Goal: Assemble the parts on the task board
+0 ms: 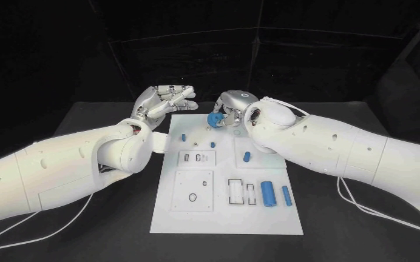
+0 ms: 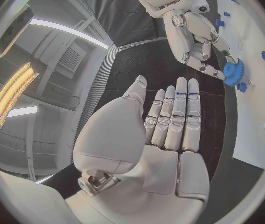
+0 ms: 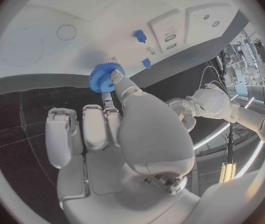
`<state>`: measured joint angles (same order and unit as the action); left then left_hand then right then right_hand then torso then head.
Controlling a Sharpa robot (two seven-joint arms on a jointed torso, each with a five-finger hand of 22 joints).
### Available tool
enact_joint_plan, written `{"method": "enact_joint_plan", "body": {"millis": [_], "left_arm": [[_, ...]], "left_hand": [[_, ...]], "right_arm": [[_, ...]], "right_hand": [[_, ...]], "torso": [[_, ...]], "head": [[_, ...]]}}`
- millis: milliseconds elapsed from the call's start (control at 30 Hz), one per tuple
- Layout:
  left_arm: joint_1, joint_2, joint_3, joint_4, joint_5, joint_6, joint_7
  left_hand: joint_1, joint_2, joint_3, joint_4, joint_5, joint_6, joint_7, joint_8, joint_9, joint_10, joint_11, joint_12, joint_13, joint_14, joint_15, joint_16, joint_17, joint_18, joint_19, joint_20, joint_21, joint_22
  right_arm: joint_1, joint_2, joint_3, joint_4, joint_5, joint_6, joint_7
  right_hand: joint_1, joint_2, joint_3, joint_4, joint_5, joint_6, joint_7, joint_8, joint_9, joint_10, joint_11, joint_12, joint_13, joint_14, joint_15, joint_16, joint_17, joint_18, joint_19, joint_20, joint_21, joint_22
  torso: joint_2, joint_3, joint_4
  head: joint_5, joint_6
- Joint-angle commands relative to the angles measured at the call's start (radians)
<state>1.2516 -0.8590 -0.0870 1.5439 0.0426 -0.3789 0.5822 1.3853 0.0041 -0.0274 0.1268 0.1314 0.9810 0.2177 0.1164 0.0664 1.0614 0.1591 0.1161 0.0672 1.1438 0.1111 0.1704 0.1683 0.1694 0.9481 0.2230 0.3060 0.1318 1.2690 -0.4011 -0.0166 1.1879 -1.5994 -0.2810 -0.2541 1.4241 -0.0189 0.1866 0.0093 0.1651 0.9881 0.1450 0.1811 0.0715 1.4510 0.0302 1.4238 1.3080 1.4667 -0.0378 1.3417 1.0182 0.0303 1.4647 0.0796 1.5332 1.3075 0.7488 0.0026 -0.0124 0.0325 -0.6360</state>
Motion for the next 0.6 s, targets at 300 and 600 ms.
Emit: {"method": "enact_joint_plan", "body": {"millis": [300, 600], "left_arm": [[0.002, 0.005, 0.001, -0.002, -0.005, 0.010, 0.002], [0.002, 0.007, 0.001, -0.002, -0.005, 0.009, 0.002]], "left_hand": [[-0.002, 0.012, 0.002, -0.006, -0.005, 0.003, 0.001, -0.006, -0.001, 0.004, 0.004, -0.006, -0.001, 0.000, 0.002, -0.002, 0.002, 0.013, 0.004, 0.001, -0.003, -0.001], [-0.002, 0.012, 0.002, -0.006, -0.005, 0.003, 0.001, -0.006, -0.001, 0.004, 0.004, -0.006, -0.001, 0.000, 0.002, -0.002, 0.002, 0.013, 0.004, 0.001, -0.003, -0.001]], "right_arm": [[-0.003, 0.056, -0.014, -0.048, -0.020, 0.063, -0.006], [-0.005, 0.072, -0.016, -0.056, -0.020, 0.085, -0.004]], "right_hand": [[-0.024, -0.005, 0.023, 0.012, -0.009, 0.066, -0.023, -0.016, -0.001, -0.003, 0.006, -0.012, 0.067, 0.021, 0.001, 0.000, -0.007, -0.010, 0.040, -0.003, 0.005, 0.175], [-0.041, -0.018, 0.026, 0.015, -0.014, 0.057, -0.017, -0.030, -0.003, -0.010, 0.011, -0.022, 0.058, 0.020, 0.005, -0.002, -0.012, -0.009, 0.039, 0.000, 0.004, 0.173]], "torso": [[0.000, 0.0012, -0.0017], [0.000, 0.0016, -0.0027]], "head": [[0.006, -0.005], [0.008, -0.007]]}}
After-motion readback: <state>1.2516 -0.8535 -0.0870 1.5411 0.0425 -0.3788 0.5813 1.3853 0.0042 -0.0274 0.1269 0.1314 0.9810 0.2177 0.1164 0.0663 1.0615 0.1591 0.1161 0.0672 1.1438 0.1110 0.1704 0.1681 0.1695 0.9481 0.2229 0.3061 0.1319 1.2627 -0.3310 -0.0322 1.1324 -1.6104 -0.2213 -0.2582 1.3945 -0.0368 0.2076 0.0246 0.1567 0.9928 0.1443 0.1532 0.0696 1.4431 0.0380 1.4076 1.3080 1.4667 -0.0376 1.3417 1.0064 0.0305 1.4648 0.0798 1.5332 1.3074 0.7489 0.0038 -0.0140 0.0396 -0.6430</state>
